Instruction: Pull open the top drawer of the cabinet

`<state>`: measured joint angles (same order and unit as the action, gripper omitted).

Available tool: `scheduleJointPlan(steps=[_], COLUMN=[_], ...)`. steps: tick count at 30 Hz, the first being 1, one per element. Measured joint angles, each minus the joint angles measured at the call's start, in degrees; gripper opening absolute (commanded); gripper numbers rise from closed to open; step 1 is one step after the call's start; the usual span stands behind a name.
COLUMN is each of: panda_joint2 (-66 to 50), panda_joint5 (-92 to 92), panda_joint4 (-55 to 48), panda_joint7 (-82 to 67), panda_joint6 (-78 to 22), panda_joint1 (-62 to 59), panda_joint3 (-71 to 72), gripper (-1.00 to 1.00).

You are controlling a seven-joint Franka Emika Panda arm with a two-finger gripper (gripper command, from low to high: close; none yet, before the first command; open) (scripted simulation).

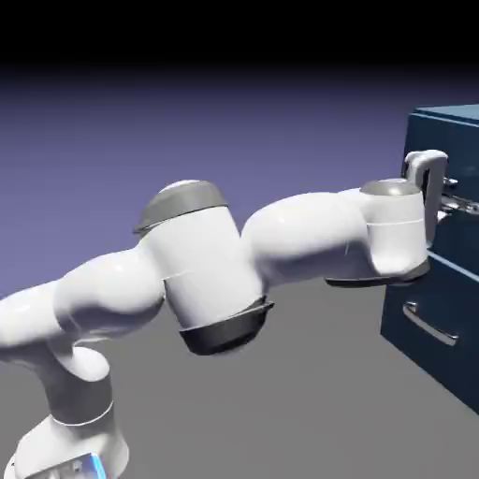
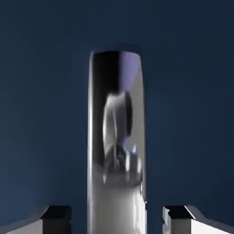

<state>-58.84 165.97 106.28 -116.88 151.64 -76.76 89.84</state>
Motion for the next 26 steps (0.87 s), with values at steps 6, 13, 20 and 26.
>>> scheduleJointPlan(steps=[6,13,20,26], panda_joint2=[0.93,2.83,2.02,1.93], panda_joint5=[0.04,0.04,-0.52,-0.59], panda_joint4=[12.46,25.39,36.65,40.48], panda_joint7=[1.75,5.95,8.71,10.77], panda_joint6=[-2.78,-3.83,-3.05,-1.87], panda_joint1=[-11.3,-25.5,-40.02,-46.14], panda_joint3=[6.35,14.62,23.82,27.85], gripper=[-1.0,-1.0,-1.0,1.0])
